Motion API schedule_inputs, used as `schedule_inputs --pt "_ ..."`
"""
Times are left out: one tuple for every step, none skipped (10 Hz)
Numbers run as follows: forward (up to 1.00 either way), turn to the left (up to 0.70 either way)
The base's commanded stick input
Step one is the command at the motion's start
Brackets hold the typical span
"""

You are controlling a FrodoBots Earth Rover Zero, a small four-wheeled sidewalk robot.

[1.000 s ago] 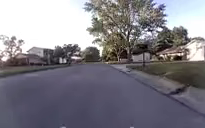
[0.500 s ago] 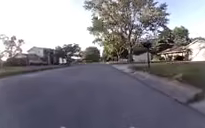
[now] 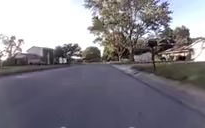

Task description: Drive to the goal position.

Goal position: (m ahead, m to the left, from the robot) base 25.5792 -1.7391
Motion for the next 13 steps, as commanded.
schedule_inputs --pt "1.0 0.0" --pt "1.0 0.0" --pt "1.0 0.0" --pt "1.0 0.0" --pt "1.0 0.0" --pt "1.0 0.0" --pt "1.0 0.0" --pt "1.0 0.0" --pt "1.0 0.0" --pt "1.0 0.0" --pt "1.0 0.0" --pt "1.0 0.0" --pt "1.0 0.0"
